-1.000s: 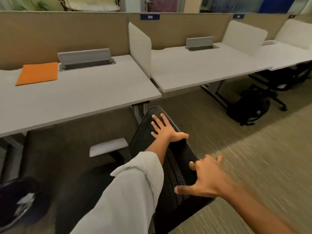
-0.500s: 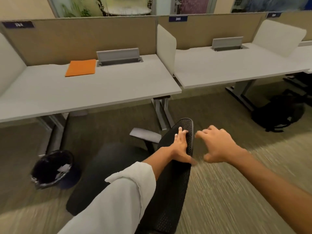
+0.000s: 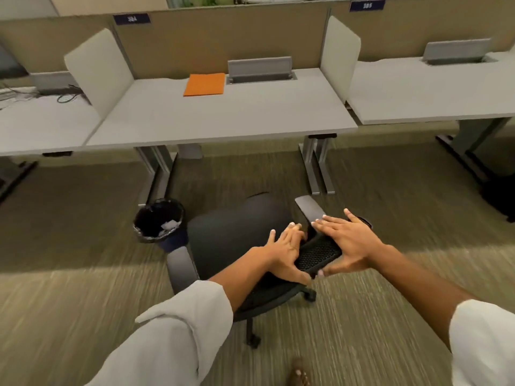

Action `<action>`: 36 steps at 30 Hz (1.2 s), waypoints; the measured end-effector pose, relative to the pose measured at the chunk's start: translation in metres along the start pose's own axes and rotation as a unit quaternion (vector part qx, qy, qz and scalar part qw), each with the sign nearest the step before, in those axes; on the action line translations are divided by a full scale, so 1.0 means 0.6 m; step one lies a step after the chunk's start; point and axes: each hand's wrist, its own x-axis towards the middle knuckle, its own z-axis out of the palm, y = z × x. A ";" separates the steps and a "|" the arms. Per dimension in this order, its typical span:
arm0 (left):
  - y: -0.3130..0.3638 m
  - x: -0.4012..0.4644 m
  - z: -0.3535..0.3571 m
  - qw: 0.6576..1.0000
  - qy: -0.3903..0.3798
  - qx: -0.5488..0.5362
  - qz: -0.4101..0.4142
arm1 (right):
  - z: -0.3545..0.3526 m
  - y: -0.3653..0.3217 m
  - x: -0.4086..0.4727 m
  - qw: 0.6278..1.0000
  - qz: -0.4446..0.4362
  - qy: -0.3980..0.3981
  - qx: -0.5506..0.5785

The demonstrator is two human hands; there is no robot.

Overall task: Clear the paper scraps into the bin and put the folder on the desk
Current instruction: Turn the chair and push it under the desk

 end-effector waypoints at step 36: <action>-0.278 -0.263 0.043 0.892 0.325 0.134 -0.285 | 0.004 -0.194 0.125 0.980 0.037 0.195 -0.035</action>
